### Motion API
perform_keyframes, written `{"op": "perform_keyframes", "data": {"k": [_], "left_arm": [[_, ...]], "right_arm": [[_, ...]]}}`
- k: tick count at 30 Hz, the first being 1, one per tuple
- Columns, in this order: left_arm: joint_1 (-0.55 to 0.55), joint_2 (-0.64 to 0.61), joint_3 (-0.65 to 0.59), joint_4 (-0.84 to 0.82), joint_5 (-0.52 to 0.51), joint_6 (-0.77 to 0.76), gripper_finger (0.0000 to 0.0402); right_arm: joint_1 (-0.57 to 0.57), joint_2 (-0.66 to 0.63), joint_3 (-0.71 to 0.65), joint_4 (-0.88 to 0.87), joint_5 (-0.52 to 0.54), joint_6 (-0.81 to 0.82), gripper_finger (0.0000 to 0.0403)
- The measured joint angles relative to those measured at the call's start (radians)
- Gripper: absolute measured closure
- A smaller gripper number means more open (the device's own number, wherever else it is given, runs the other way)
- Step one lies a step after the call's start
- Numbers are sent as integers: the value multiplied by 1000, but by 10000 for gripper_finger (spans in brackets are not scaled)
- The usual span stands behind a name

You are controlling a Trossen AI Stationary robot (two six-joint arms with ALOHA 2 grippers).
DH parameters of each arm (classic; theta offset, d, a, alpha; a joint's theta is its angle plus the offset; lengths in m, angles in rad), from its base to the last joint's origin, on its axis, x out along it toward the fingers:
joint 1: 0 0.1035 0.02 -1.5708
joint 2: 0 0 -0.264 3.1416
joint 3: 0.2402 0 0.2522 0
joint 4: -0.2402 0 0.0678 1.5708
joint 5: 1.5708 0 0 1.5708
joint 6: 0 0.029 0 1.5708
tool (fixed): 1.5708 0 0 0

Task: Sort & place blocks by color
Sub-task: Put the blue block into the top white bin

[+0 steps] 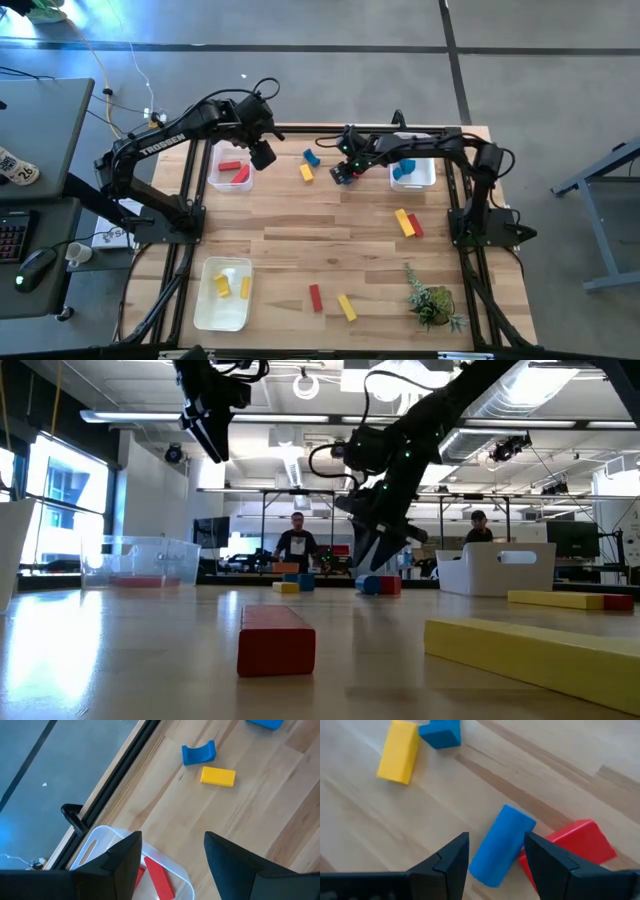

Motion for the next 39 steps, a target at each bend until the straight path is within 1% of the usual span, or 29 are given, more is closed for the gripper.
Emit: {"op": "perform_keyframes", "data": {"k": [11, 17, 19, 23, 25, 32, 37, 39], "left_arm": [[0, 0, 0, 1, 0, 8, 200], [0, 0, 0, 1, 0, 7, 200], [0, 0, 0, 1, 0, -2, 200], [0, 0, 0, 2, 0, -12, 200], [0, 0, 0, 5, 0, -19, 200], [1, 0, 0, 8, 11, -37, 200], [1, 0, 0, 8, 14, -37, 200], [6, 0, 0, 8, 36, -37, 200]], "right_arm": [[-7, 78, 0, 27, 6, 27, 226], [-9, 104, 2, 28, -7, 42, 229], [-9, 104, 2, 27, -15, 42, 242], [-9, 98, 2, 27, -27, 21, 293], [-12, 96, 7, 18, -40, -6, 298], [-23, 99, 118, -2, -145, -126, 298], [-38, 99, 252, -63, -188, -233, 298], [-45, 98, 308, -99, -204, -280, 298]]}}
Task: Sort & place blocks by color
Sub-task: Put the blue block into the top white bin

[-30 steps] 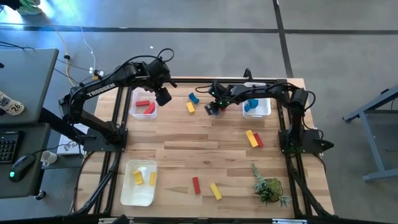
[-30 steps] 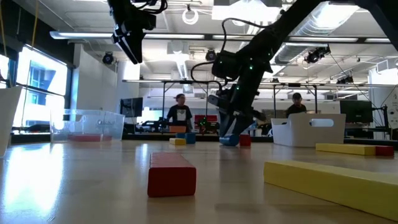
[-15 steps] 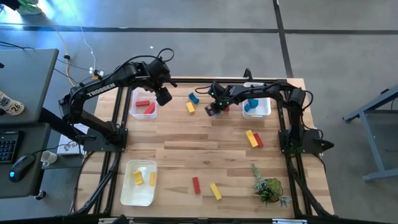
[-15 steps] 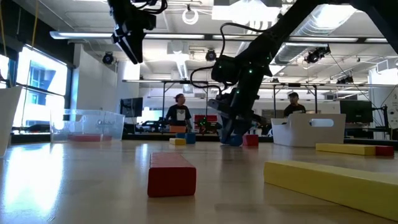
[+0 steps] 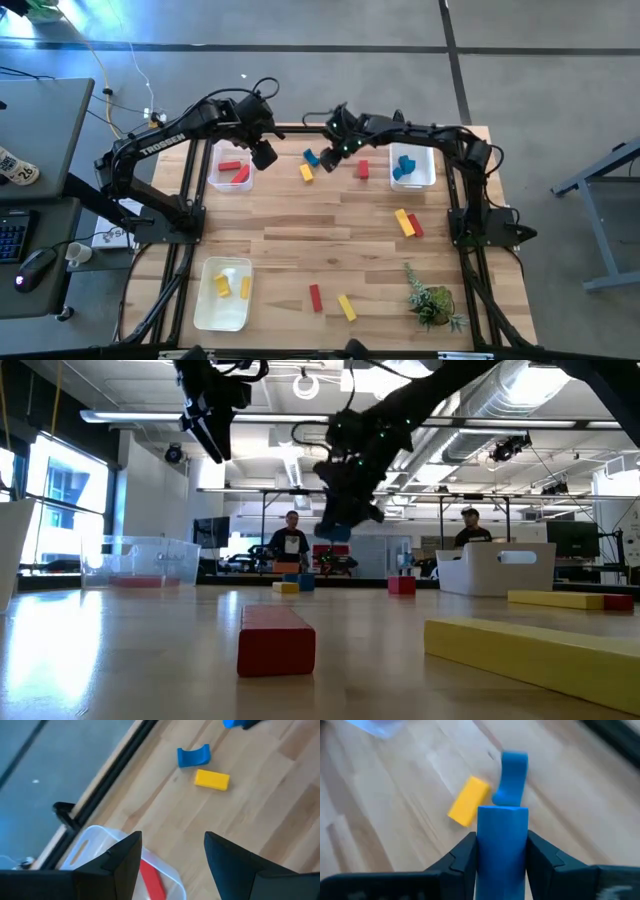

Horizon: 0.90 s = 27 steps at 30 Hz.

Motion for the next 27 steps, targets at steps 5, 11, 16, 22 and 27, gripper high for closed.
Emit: {"op": "perform_keyframes", "data": {"k": [5, 11, 16, 22, 27], "left_arm": [[12, 0, 0, 0, 68, -4, 200], [11, 0, 0, 0, 68, -8, 200], [11, 0, 0, 0, 68, -8, 200], [12, 0, 0, 0, 66, -8, 200], [12, 0, 0, 0, 61, -5, 200]], "right_arm": [[-13, 0, 145, -110, -1, -101, 298], [-24, -2, 299, -335, 145, -206, 298], [-25, -3, 352, -498, 361, -233, 298], [-43, -4, 307, -649, 501, -153, 298], [-71, -4, 244, -753, 580, -76, 298]]}}
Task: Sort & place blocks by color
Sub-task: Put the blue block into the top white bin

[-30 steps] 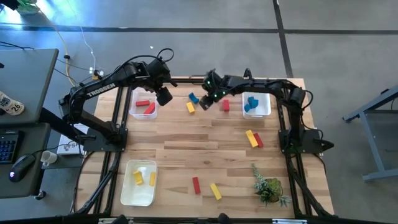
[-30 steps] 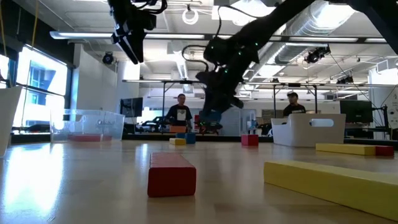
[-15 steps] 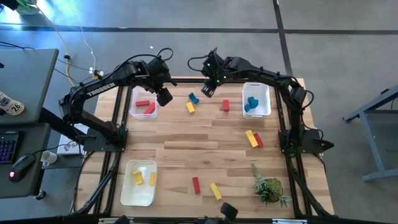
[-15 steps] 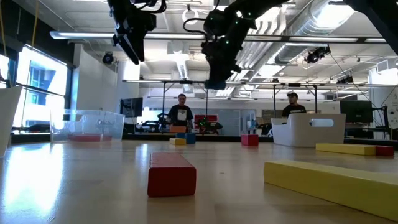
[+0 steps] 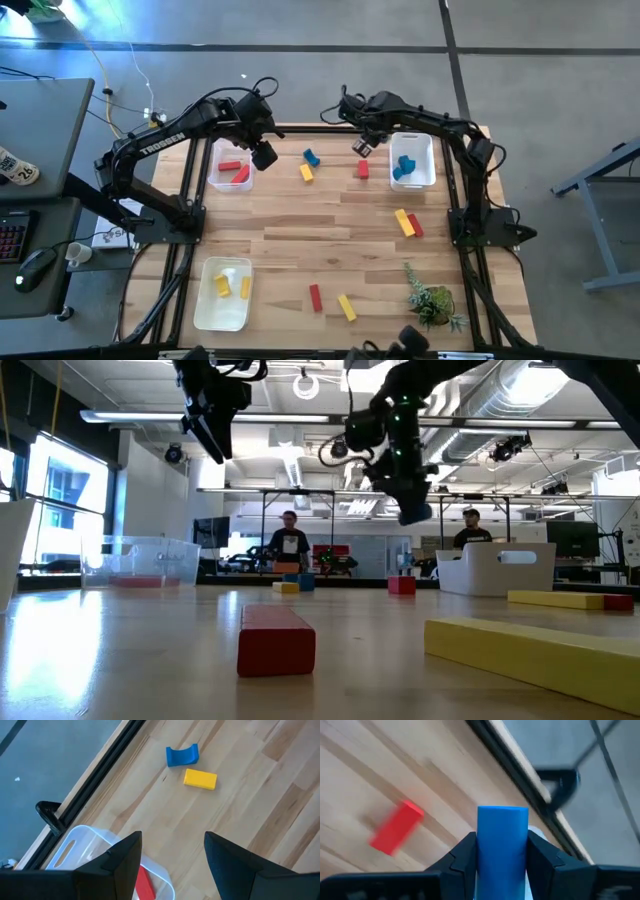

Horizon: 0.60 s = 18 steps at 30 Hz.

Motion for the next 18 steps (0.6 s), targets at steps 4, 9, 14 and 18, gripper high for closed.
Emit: {"op": "perform_keyframes", "data": {"k": [4, 9, 14, 18], "left_arm": [[0, 0, 0, 2, -1, 23, 200], [0, 0, 0, 25, -1, 24, 200], [0, 0, 0, 59, -1, 24, 200], [0, 0, 0, 77, -1, 24, 200]], "right_arm": [[-22, -14, -76, -48, 33, 46, 298], [-58, -90, -215, -29, 17, 93, 298], [-96, -190, -359, 39, -31, 140, 298], [-117, -253, -459, 118, -39, 153, 292]]}}
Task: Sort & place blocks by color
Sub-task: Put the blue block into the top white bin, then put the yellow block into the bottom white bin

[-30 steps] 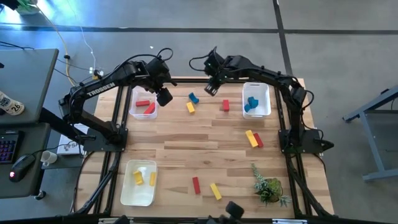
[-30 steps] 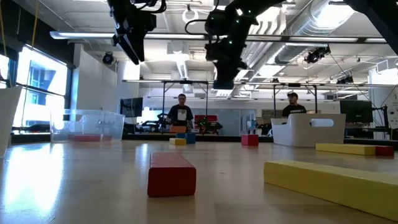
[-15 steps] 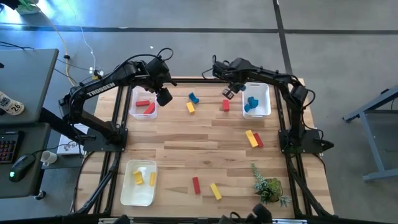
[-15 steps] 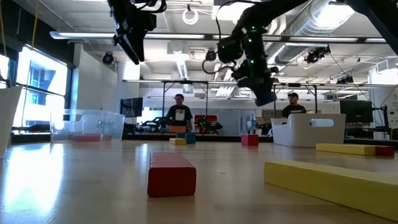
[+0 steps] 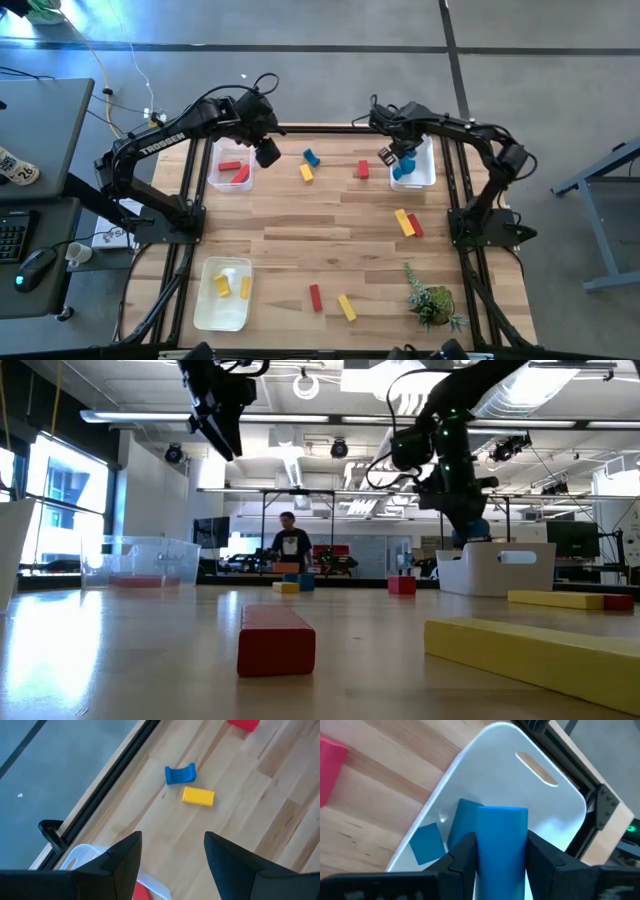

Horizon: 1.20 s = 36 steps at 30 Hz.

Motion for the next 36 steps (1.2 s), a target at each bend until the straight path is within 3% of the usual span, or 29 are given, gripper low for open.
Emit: {"op": "perform_keyframes", "data": {"k": [10, 16, 27, 36], "left_arm": [[0, 0, 0, 24, 0, 0, 200], [0, 0, 0, 24, 0, -9, 200], [-2, 0, 0, 22, 0, -27, 200], [-2, 0, 0, 22, 1, -27, 200]], "right_arm": [[-24, -72, -95, 72, -34, 19, 213], [-25, -117, -95, 73, -85, 26, 214], [47, -225, -95, 42, -335, 162, 219], [204, -234, -95, -88, -366, 221, 219]]}}
